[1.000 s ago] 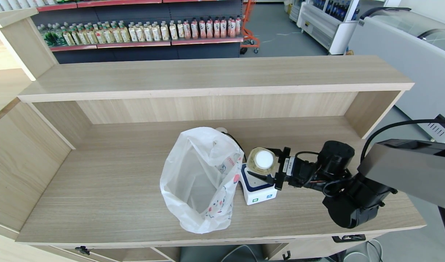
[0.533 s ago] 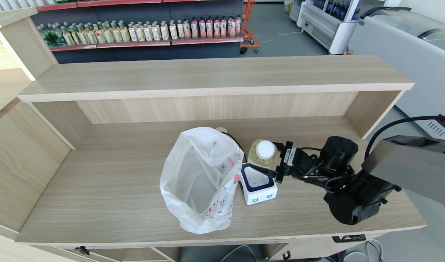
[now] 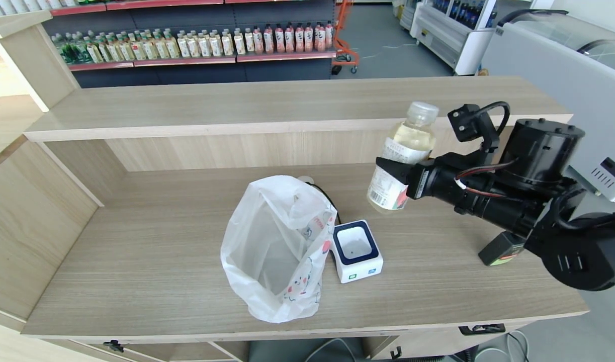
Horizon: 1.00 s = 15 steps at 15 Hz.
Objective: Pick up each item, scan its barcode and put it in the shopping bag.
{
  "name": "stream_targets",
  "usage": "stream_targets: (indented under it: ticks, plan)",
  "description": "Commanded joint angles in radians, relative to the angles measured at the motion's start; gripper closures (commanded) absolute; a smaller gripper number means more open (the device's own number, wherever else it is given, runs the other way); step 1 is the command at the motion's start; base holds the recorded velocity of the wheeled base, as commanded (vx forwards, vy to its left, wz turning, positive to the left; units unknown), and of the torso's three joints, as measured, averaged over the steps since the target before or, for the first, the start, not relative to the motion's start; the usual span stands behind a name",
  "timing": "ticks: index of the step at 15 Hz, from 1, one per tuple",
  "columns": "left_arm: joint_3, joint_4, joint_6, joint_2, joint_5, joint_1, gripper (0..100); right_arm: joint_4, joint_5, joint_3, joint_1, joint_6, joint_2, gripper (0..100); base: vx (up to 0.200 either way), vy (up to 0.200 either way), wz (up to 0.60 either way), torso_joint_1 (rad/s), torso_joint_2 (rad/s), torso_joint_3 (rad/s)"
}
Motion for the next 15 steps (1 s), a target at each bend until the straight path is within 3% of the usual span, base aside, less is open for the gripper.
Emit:
stream_targets:
  ticks: [1,4,15]
  plan:
    - [0.000,0.000,0.000,0.000,0.000,0.000,0,0.086,-0.045,-0.078,0.065,0.095,-0.125,100,0.000,0.000,0.00,0.000,0.00,0.000]
    - [-0.001,0.000,0.000,0.000,0.000,0.000,0,0.209,-0.041,-0.189,0.082,0.164,-0.054,100,0.000,0.000,0.00,0.000,0.00,0.000]
    - [-0.001,0.000,0.001,0.000,0.000,0.000,0,0.204,0.024,-0.272,0.170,0.083,0.227,100,0.000,0.000,0.00,0.000,0.00,0.000]
